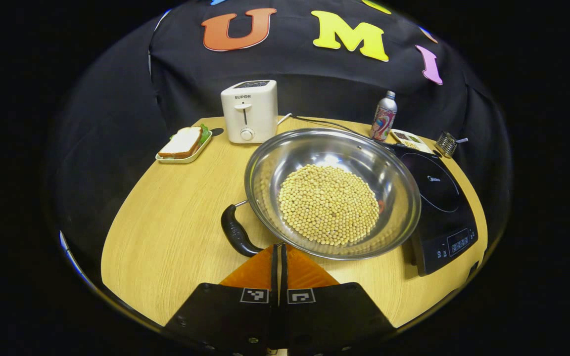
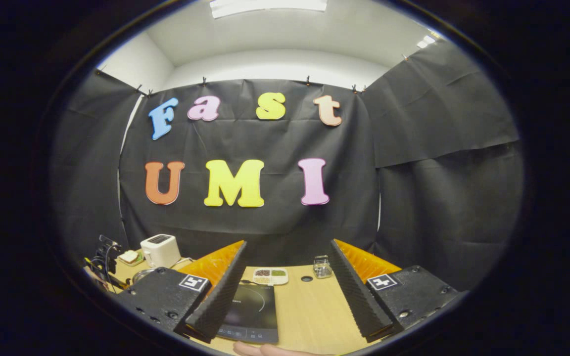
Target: First push the handle of the pot to place it horizontally, then grasp the pot with both hands and set it on the induction cooktop.
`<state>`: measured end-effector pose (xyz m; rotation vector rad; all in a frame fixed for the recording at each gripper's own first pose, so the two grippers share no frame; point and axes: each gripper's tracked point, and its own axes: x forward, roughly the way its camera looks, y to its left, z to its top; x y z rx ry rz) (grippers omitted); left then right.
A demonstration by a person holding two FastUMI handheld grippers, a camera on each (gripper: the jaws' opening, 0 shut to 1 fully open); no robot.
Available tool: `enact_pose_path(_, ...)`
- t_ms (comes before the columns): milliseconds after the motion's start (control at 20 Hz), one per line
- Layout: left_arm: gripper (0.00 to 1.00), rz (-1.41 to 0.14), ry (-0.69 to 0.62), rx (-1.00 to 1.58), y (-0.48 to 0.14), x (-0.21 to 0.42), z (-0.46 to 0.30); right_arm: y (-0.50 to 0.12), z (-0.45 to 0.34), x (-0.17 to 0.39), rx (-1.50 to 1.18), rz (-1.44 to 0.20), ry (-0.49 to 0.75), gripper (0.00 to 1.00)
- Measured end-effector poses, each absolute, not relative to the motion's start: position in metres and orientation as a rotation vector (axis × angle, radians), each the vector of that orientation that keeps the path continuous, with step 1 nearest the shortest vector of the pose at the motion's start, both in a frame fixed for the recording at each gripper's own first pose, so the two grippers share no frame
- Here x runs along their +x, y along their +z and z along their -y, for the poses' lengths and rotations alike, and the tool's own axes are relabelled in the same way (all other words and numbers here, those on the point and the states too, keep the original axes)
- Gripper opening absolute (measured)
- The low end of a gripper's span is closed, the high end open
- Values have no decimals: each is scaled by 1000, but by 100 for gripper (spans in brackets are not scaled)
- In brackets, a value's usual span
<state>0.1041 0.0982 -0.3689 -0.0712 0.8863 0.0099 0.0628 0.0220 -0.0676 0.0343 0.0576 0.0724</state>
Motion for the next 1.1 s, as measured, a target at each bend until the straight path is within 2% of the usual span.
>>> enact_pose_path(50, 0, -893, 15, -68, -371, 106, -102, -68, -23, 64, 36, -55, 76, 100)
enact_pose_path(300, 0, -896, 61, -63, -375, 123, -128, -60, -30, 66, 25, -27, 98, 98)
enact_pose_path(350, 10, -896, 64, -55, -375, 127, -132, -58, -31, 66, 24, -17, 98, 98)
enact_pose_path(400, 0, -894, 67, -44, -376, 131, -135, -56, -32, 68, 19, -12, 99, 98)
enact_pose_path(900, 0, -891, 91, -18, -379, 163, -157, -74, -39, 81, 19, -36, 93, 98)
enact_pose_path(950, 11, -887, 92, -15, -378, 165, -159, -77, -39, 82, 17, -43, 90, 98)
enact_pose_path(1000, 0, -891, 93, -15, -377, 166, -159, -78, -38, 83, 15, -50, 86, 98)
enact_pose_path(1050, 0, -889, 93, -19, -378, 167, -159, -80, -38, 84, 15, -54, 83, 98)
enact_pose_path(1100, 10, -889, 92, -26, -378, 167, -159, -79, -39, 84, 16, -56, 83, 98)
